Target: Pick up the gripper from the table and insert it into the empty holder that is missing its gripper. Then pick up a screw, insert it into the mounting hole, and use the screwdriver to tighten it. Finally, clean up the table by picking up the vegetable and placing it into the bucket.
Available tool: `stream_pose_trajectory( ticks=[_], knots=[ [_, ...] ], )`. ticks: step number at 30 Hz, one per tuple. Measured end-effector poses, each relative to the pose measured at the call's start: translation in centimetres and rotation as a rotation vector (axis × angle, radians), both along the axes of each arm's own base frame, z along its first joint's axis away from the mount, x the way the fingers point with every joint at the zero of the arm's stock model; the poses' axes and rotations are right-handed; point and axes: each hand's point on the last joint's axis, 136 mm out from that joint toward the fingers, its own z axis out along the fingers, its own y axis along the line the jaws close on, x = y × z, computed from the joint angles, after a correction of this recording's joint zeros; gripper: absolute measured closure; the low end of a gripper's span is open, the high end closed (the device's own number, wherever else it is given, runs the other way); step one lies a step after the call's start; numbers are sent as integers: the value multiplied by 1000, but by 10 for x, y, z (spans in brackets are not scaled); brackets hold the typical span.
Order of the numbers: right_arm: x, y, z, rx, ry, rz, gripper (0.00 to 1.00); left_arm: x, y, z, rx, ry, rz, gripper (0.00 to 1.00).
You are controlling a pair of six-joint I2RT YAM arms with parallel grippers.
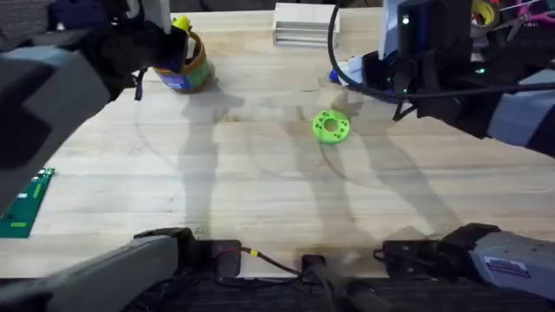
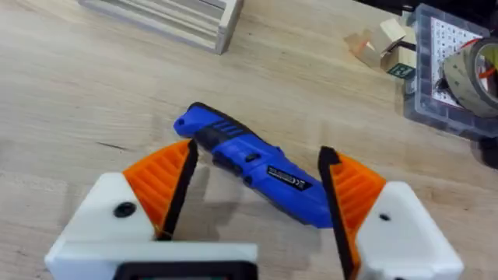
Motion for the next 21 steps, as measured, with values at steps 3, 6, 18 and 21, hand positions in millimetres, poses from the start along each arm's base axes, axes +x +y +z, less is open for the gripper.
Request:
stream_pose_trajectory(
  ticks=[3, 6, 18, 21],
  knots=[
    [0, 0, 0, 0, 0, 0, 8, 14, 2, -16, -4, 11, 4, 970],
    [0, 0, -1, -1, 2, 0, 9, 23, 7, -28, -6, 17, 15, 970],
    [0, 0, -4, -4, 10, 0, 9, 33, 29, -36, -8, 2, 64, 708],
    [0, 0, -4, -4, 10, 0, 9, 33, 29, -36, -7, 1, 65, 253]
  ],
)
